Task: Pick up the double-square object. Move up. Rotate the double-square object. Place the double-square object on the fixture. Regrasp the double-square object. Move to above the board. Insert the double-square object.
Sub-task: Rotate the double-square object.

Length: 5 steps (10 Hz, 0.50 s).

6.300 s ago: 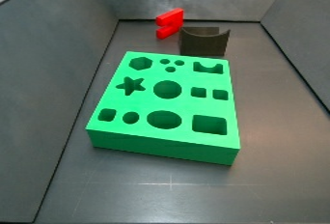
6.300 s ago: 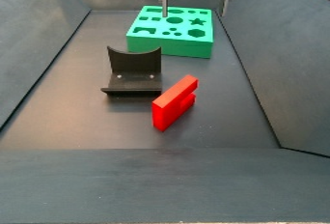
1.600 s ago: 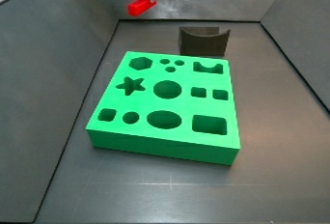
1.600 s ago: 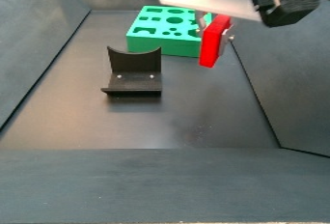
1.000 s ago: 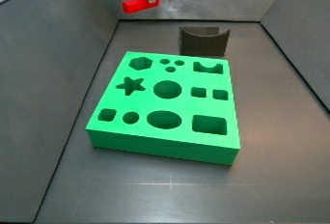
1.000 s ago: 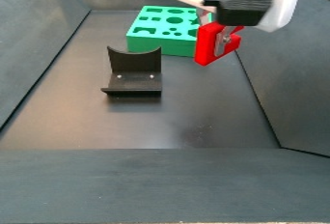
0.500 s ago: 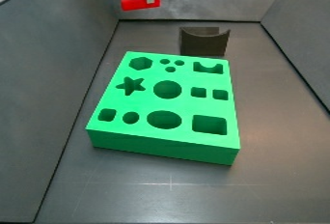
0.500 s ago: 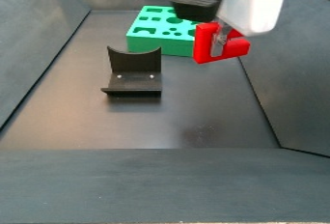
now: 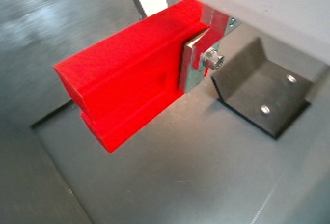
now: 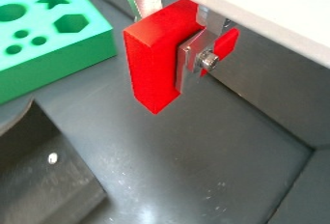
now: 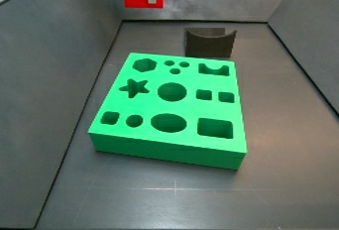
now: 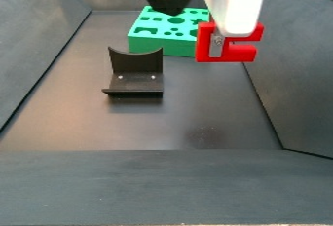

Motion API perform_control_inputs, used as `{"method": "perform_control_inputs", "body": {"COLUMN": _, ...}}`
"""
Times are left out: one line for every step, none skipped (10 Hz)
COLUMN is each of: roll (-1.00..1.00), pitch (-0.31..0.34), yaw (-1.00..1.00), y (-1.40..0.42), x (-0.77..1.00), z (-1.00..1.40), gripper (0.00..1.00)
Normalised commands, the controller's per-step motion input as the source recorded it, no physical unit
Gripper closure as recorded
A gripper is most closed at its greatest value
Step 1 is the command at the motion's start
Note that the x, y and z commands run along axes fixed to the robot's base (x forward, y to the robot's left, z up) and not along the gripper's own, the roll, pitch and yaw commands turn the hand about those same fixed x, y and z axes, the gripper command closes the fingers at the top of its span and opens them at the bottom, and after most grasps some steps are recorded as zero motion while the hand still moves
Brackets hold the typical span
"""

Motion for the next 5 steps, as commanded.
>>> {"method": "perform_control_inputs", "body": {"roll": 0.0, "pitch": 0.007, "yaw": -1.0, "y": 0.02, "x": 0.04, "z": -0.04, "gripper": 1.0}}
{"method": "perform_control_inputs", "body": {"roll": 0.0, "pitch": 0.008, "yaw": -1.0, "y": 0.02, "x": 0.04, "z": -0.04, "gripper": 1.0}}
{"method": "perform_control_inputs", "body": {"roll": 0.0, "pitch": 0.008, "yaw": -1.0, "y": 0.02, "x": 0.04, "z": -0.04, "gripper": 1.0}}
{"method": "perform_control_inputs", "body": {"roll": 0.0, "pitch": 0.008, "yaw": -1.0, "y": 0.02, "x": 0.04, "z": -0.04, "gripper": 1.0}}
{"method": "perform_control_inputs", "body": {"roll": 0.0, "pitch": 0.009, "yaw": -1.0, "y": 0.02, "x": 0.04, "z": -0.04, "gripper": 1.0}}
